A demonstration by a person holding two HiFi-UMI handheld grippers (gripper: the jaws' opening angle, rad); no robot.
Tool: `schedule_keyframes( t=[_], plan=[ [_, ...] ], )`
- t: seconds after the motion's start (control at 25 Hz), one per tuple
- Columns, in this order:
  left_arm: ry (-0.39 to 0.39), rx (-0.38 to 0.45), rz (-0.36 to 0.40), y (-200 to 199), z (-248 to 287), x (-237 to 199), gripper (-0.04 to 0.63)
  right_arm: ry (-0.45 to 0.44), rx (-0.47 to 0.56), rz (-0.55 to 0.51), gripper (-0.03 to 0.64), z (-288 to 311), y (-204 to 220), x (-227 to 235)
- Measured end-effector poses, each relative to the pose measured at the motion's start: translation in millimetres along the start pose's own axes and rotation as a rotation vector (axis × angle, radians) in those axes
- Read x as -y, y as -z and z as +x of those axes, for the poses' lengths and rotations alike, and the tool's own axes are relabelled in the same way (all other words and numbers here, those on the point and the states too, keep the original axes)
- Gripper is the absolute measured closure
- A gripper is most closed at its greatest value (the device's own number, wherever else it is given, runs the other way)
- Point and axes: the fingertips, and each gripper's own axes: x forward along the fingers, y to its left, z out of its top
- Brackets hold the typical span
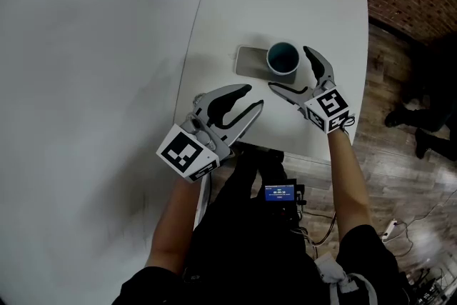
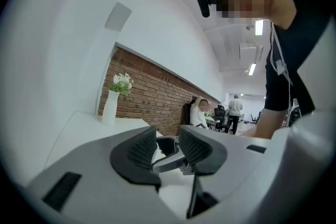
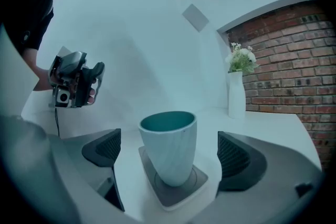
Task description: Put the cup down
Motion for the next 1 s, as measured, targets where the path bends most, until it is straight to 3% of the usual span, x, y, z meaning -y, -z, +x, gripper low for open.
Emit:
schedule_keyframes(
  t=[0.36, 0.6, 1.0],
  plan=[
    [-0.010, 0.025, -0.004, 3, -1, -4, 0.455, 0.034, -0.058, -0.024, 0.055, -32, -13, -13],
    [0.009, 0.024, 0.001, 2, -3, -3, 0.456, 0.049, -0.013, -0.029, 0.297, -53, -44, -34],
    [0.038, 0.035, 0.020, -17, -17, 20, 0.455, 0.053, 0.025, 0.040, 0.579, -92, -77, -73]
  ],
)
